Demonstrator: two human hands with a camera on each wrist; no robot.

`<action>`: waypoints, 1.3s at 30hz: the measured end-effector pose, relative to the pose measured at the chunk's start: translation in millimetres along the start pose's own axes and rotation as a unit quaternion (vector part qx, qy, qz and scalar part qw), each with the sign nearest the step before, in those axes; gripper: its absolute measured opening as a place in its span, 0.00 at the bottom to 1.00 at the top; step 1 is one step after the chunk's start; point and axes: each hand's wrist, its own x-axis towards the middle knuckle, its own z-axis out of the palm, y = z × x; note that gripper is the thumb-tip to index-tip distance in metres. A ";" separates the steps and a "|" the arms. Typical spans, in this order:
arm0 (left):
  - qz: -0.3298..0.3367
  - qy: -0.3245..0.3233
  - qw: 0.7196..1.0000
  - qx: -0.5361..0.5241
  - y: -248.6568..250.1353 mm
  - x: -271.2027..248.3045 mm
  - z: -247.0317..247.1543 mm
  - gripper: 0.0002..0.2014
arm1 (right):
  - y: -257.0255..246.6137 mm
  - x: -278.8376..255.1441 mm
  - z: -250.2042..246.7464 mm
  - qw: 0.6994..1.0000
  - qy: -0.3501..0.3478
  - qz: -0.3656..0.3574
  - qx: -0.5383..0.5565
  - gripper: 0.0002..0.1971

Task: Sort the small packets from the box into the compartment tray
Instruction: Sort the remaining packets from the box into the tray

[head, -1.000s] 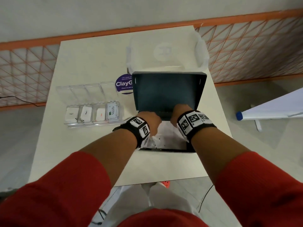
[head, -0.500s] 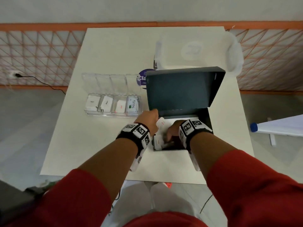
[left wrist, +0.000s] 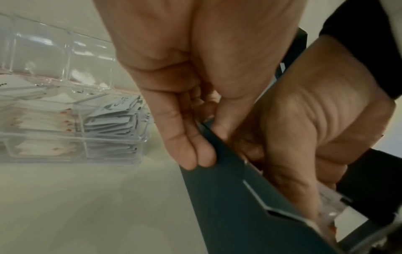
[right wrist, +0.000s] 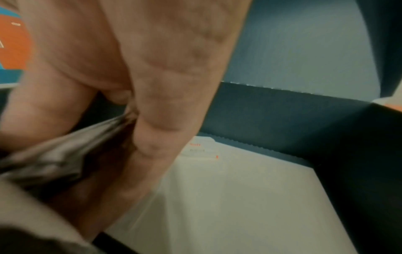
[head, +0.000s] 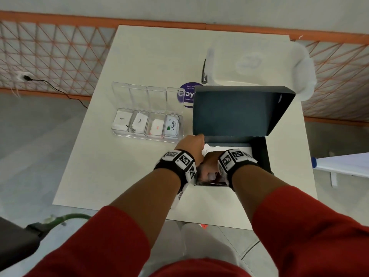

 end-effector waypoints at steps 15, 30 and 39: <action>0.024 0.005 1.000 -0.016 -6.9 0.4 3.2 0.08 | 61.0 6.7 -15.9 0.952 0.121 -0.010 0.283 0.15; 0.007 -0.008 0.999 -0.032 -6.8 4.2 3.9 0.12 | 11.2 -1.5 6.1 0.994 0.065 -0.087 -0.033 0.15; 0.007 -0.009 0.999 -0.045 -10.8 2.3 3.8 0.11 | 53.2 -4.4 -16.9 0.994 0.094 -0.008 0.056 0.19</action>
